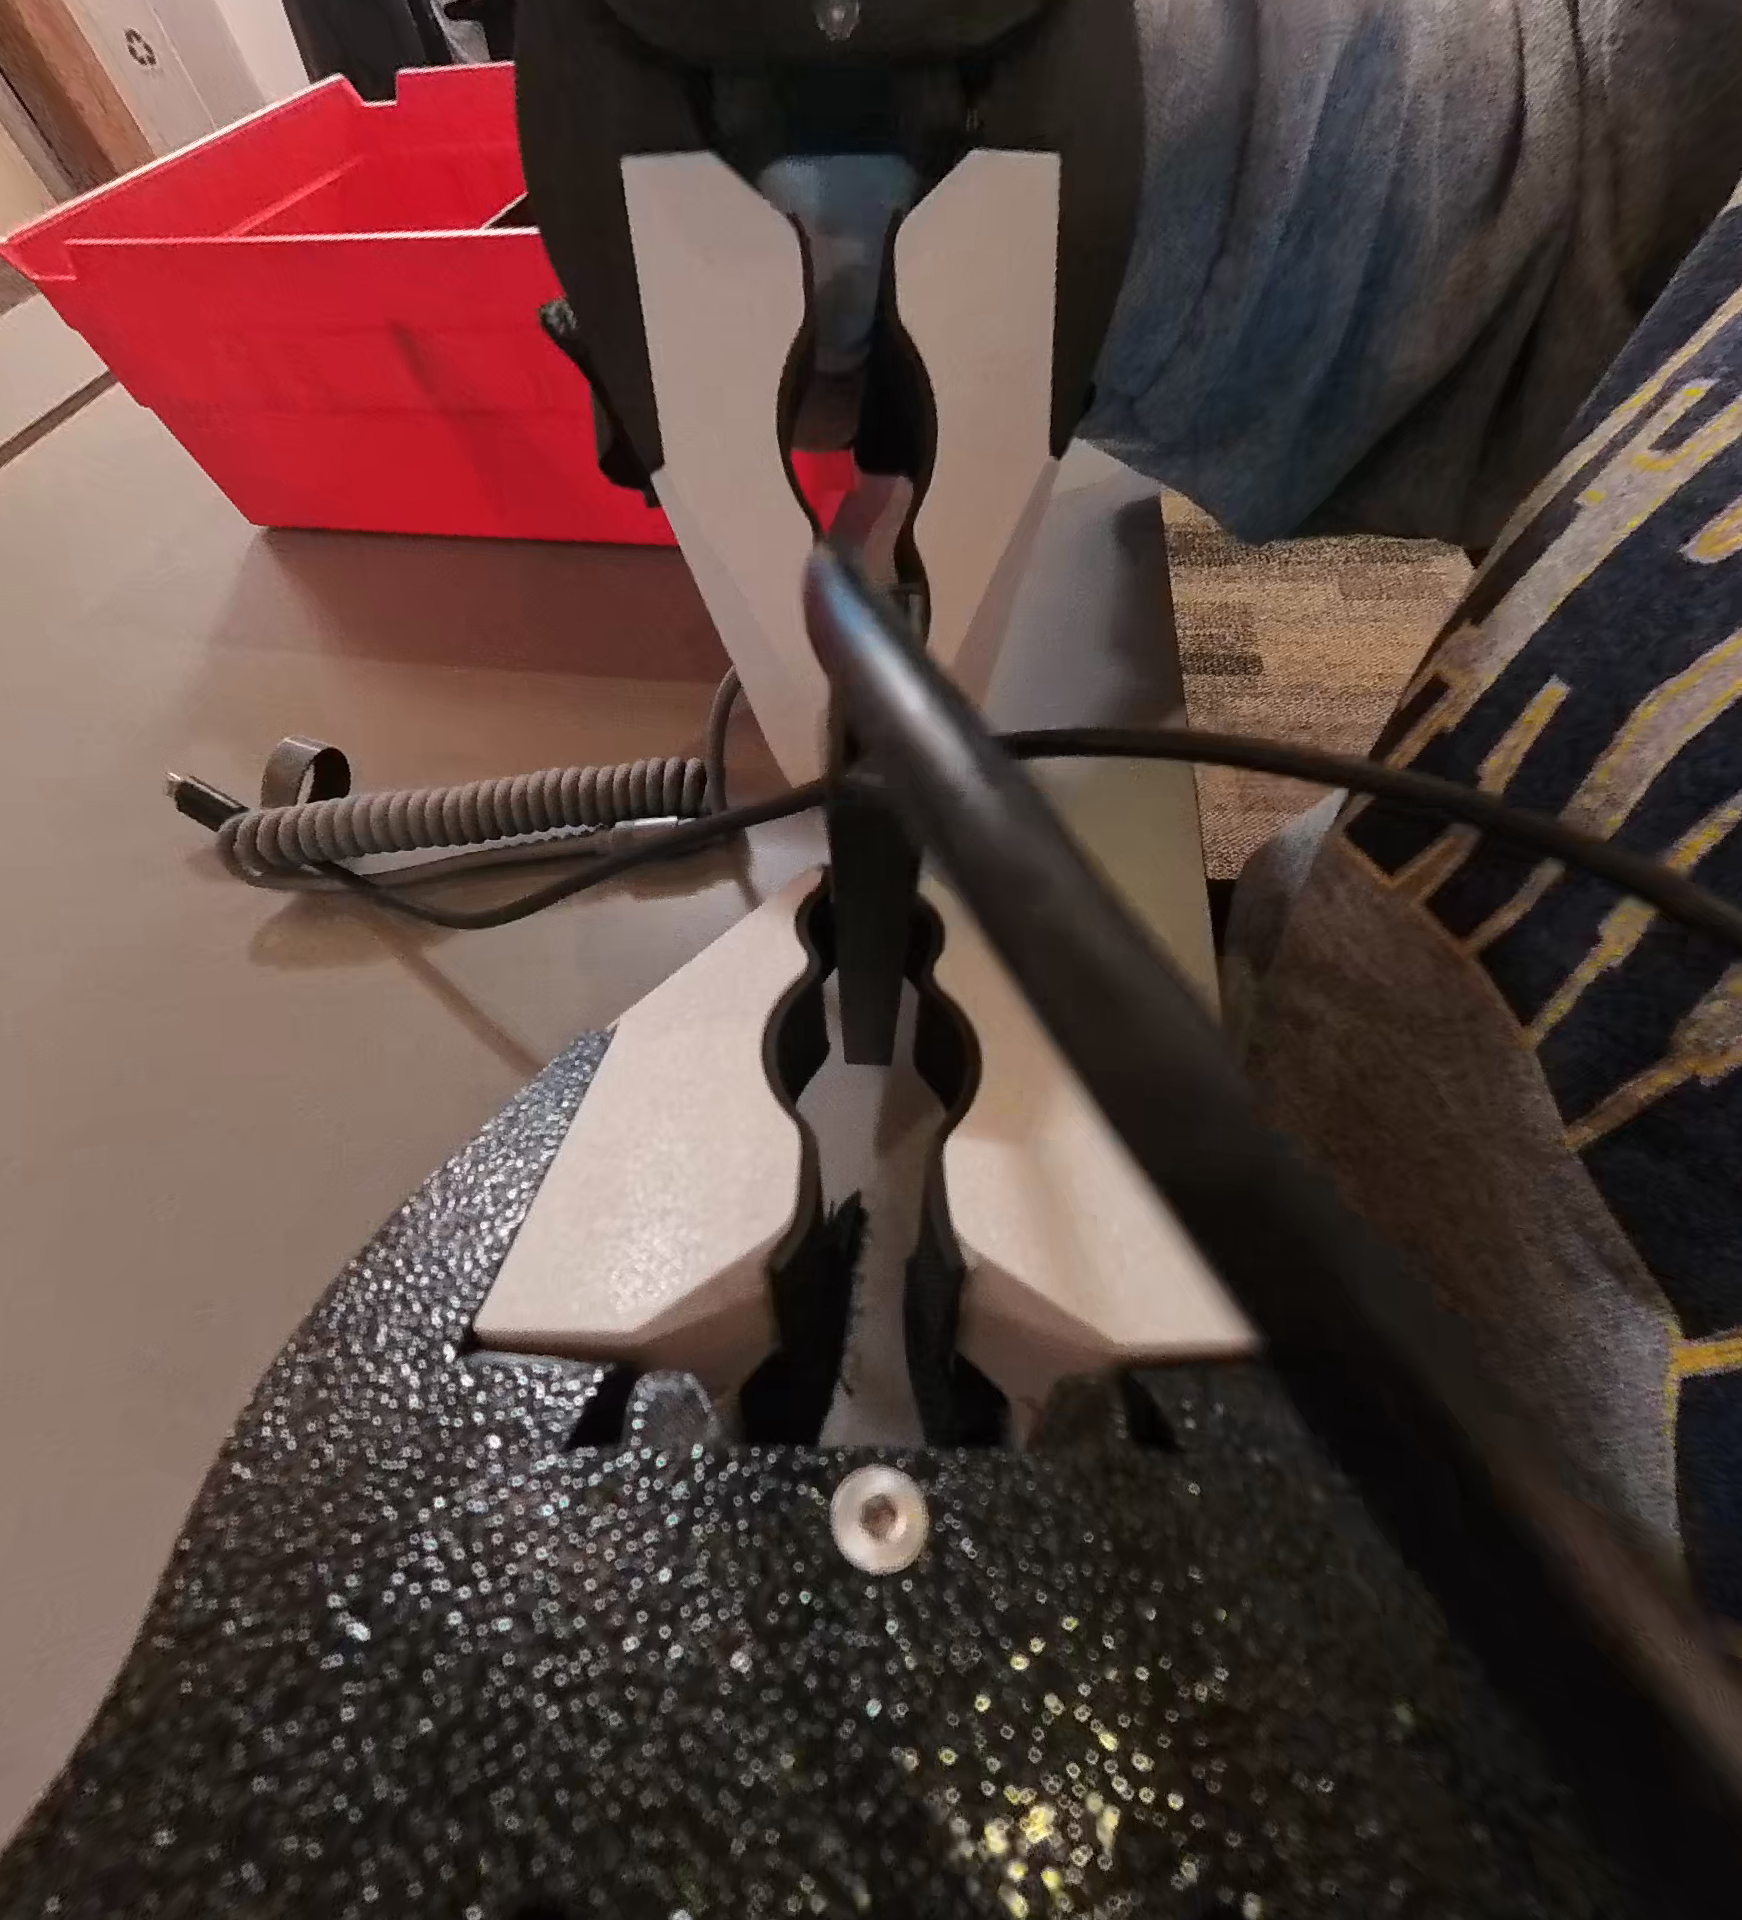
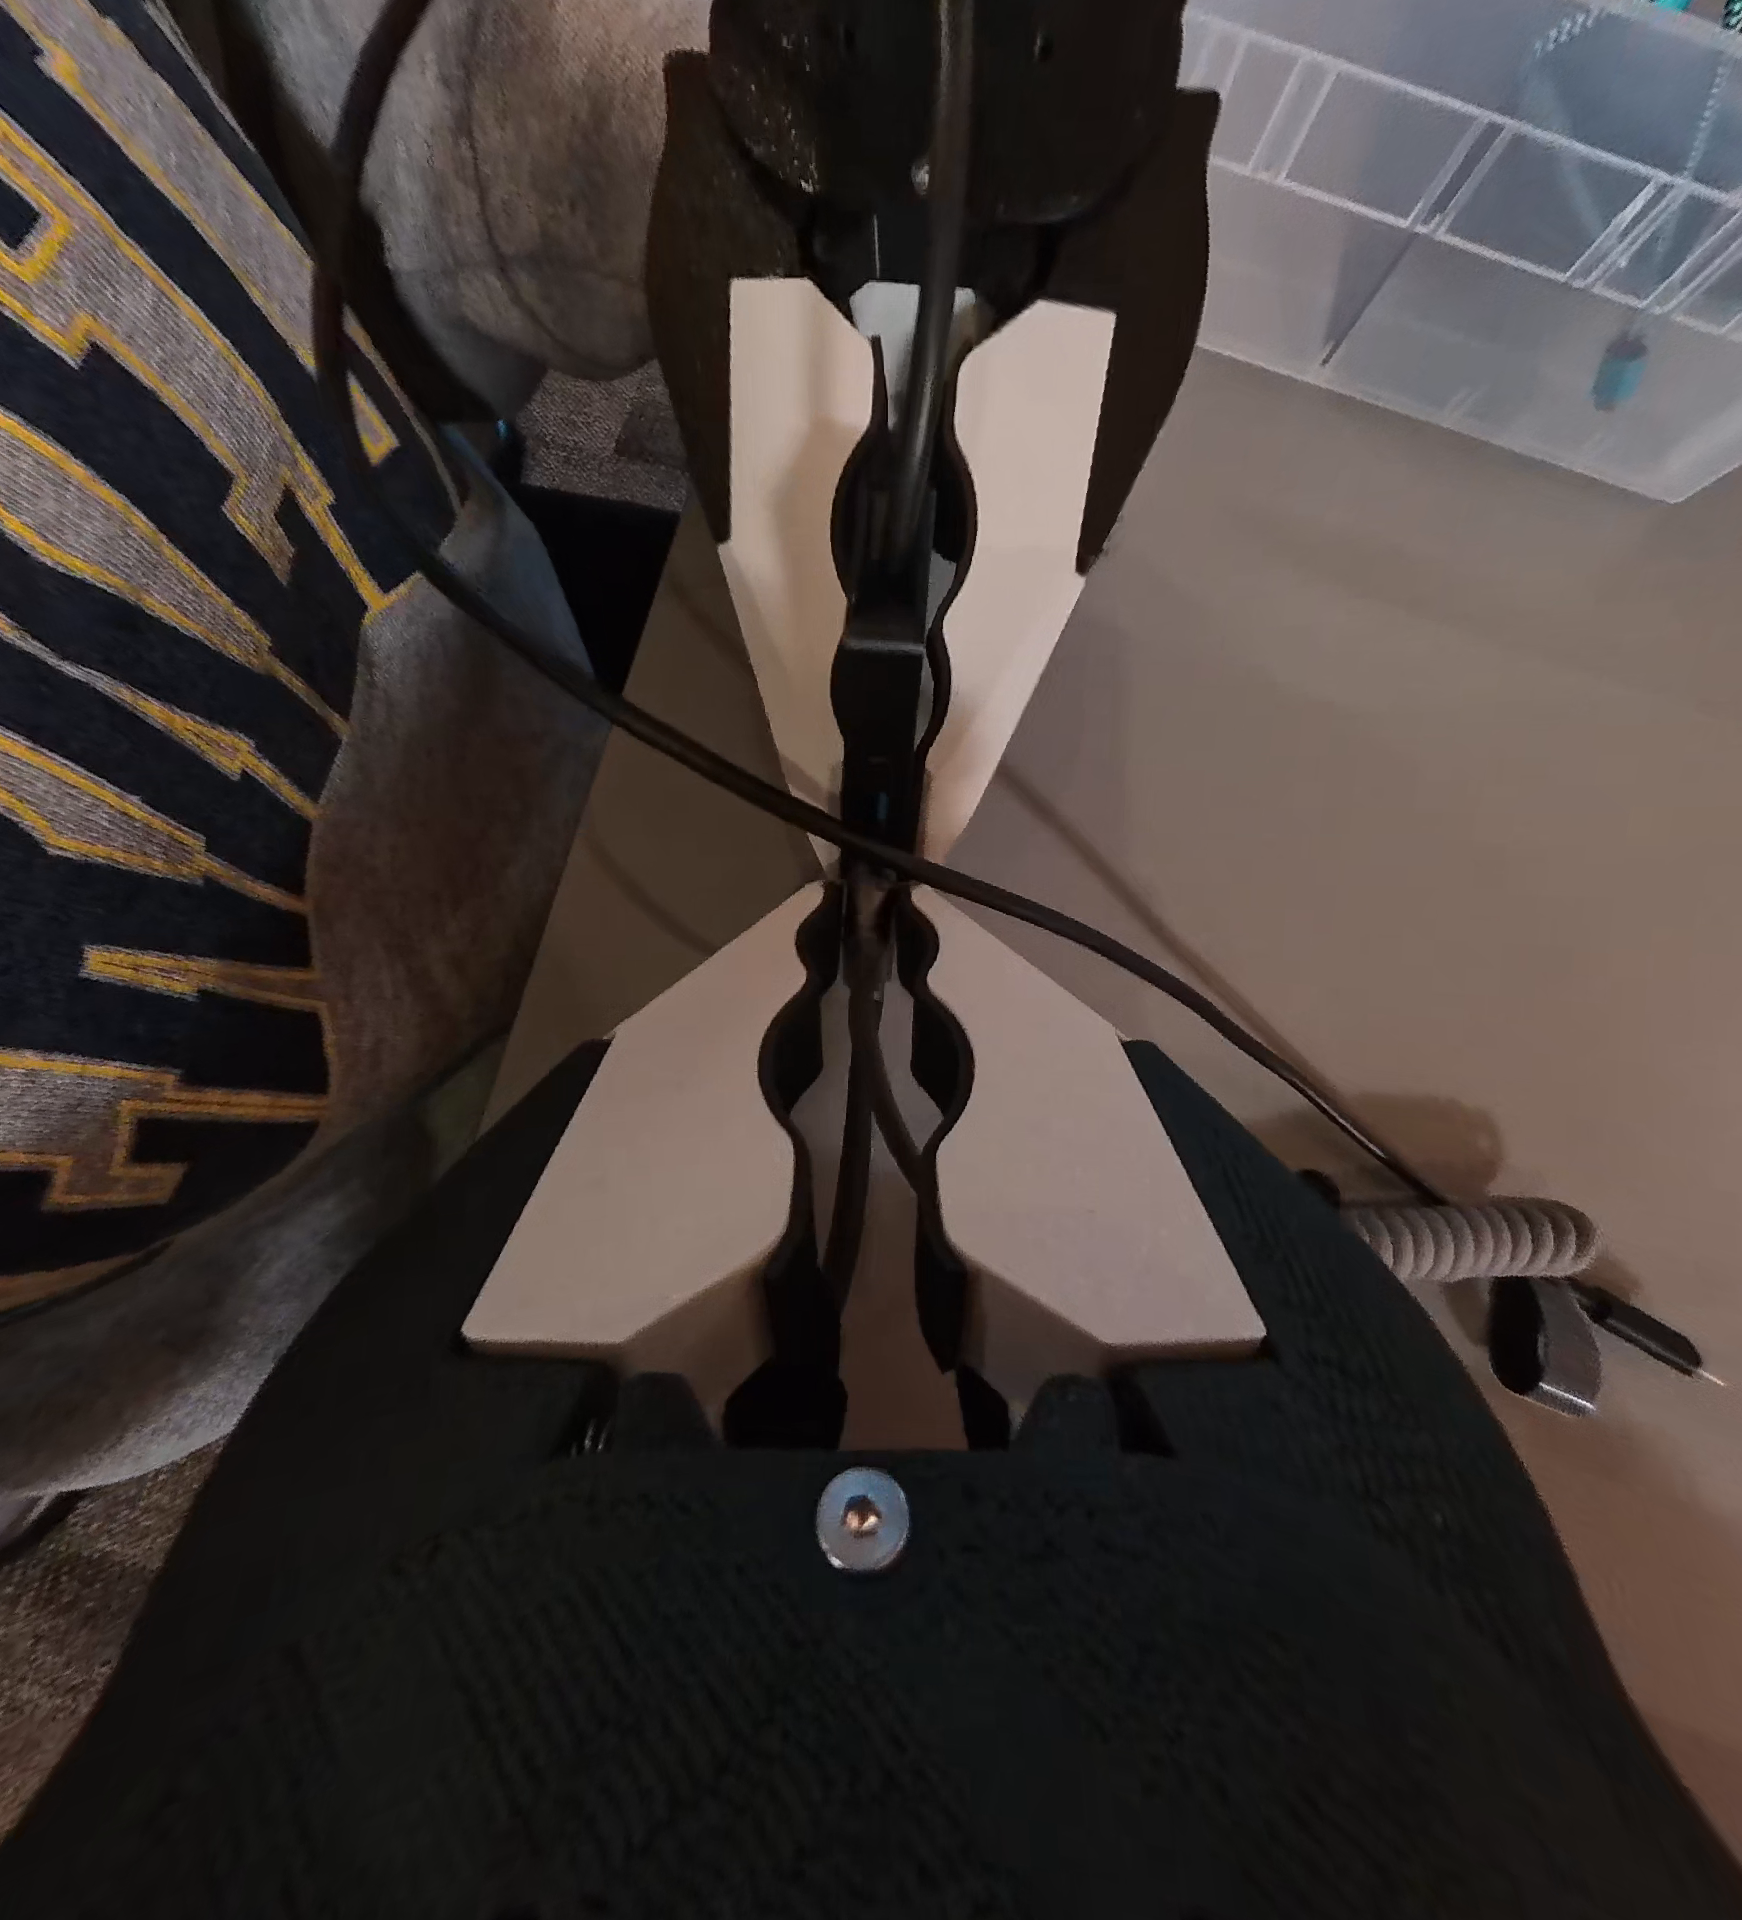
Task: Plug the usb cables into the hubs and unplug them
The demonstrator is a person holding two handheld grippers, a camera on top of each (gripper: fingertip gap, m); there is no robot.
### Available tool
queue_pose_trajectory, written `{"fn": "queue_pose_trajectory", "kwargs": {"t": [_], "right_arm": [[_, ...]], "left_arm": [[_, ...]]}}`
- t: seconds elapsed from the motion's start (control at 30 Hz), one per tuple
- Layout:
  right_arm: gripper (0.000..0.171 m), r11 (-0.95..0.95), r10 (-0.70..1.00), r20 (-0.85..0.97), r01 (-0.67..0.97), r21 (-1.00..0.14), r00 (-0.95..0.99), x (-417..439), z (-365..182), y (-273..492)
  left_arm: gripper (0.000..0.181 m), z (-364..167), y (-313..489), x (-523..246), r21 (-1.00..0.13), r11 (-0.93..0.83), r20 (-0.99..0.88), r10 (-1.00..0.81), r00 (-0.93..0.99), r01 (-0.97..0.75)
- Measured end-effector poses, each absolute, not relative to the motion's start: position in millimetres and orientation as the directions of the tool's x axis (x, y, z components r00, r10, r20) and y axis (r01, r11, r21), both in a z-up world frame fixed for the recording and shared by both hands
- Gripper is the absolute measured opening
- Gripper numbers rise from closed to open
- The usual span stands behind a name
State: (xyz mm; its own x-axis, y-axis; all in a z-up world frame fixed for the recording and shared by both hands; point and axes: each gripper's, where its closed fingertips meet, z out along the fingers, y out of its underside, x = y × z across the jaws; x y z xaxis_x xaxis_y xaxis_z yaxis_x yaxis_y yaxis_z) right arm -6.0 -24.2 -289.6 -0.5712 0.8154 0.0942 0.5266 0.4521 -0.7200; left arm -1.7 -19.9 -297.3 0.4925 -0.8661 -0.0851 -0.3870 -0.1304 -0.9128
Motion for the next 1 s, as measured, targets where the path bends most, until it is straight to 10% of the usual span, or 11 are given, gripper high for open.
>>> {"fn": "queue_pose_trajectory", "kwargs": {"t": [0.03, 0.77, 0.93, 1.0], "right_arm": [[0.008, 0.456, 0.814, 0.098, 0.525, -0.718, -0.573, -6, -290, -25], [0.008, 0.512, 0.756, 0.221, 0.346, -0.786, -0.617, 7, -252, -49], [0.006, 0.582, 0.810, 0.415, 0.479, -0.657, -0.414, 22, -245, 16], [0.006, 0.415, 0.883, 0.267, 0.375, -0.829, -0.385, 38, -208, 13]], "left_arm": [[0.009, -298, -20, -1, -0.911, -0.128, -0.089, -0.867, 0.490, -0.392], [0.010, -262, -45, 7, -0.912, -0.011, -0.190, -0.875, 0.446, -0.409], [0.009, -278, -25, -52, -0.822, -0.101, -0.328, -0.720, 0.612, -0.560], [0.008, -252, -40, -62, -0.945, -0.148, -0.083, -0.755, 0.651, -0.292]]}}
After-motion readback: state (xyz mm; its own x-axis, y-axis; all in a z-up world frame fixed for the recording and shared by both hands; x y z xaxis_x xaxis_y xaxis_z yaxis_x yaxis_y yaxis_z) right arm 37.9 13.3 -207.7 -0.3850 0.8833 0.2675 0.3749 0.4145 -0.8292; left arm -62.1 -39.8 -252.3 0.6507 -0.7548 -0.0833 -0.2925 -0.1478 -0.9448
